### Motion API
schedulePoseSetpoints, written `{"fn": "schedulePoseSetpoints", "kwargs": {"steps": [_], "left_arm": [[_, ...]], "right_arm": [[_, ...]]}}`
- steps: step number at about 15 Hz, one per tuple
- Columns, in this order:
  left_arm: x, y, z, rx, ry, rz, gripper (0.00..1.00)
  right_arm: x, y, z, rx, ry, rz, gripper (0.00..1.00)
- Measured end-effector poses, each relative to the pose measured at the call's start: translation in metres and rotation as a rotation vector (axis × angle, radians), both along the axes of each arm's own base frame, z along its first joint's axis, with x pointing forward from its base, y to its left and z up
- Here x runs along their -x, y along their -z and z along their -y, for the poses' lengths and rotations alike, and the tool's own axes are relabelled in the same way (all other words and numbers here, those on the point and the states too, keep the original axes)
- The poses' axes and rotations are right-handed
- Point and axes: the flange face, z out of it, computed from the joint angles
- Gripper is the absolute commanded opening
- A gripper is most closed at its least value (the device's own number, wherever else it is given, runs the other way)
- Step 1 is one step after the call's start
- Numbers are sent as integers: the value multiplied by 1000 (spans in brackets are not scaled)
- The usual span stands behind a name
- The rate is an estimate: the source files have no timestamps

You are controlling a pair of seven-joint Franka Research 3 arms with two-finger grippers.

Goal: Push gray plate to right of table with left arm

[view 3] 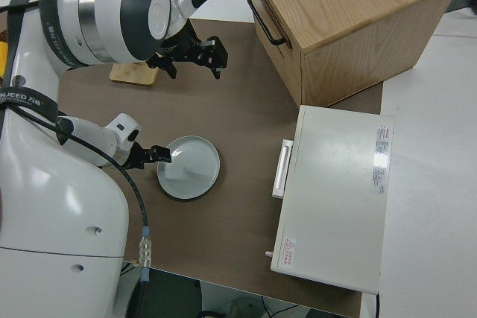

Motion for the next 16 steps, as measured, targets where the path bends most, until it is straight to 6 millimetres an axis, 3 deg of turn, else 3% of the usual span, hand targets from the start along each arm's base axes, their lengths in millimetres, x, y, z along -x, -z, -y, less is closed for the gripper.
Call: {"fn": "schedulePoseSetpoints", "kwargs": {"steps": [4, 8, 14, 16], "left_arm": [[-8, 0, -6, -10, 13, 9, 993], [-30, -5, -28, -45, 59, 12, 993], [-69, -33, -93, -97, 117, -50, 993], [-84, -51, -127, -121, 132, -89, 993]], "right_arm": [[0, 0, 0, 0, 0, 0, 983], [0, 0, 0, 0, 0, 0, 983], [0, 0, 0, 0, 0, 0, 983], [0, 0, 0, 0, 0, 0, 983]]}}
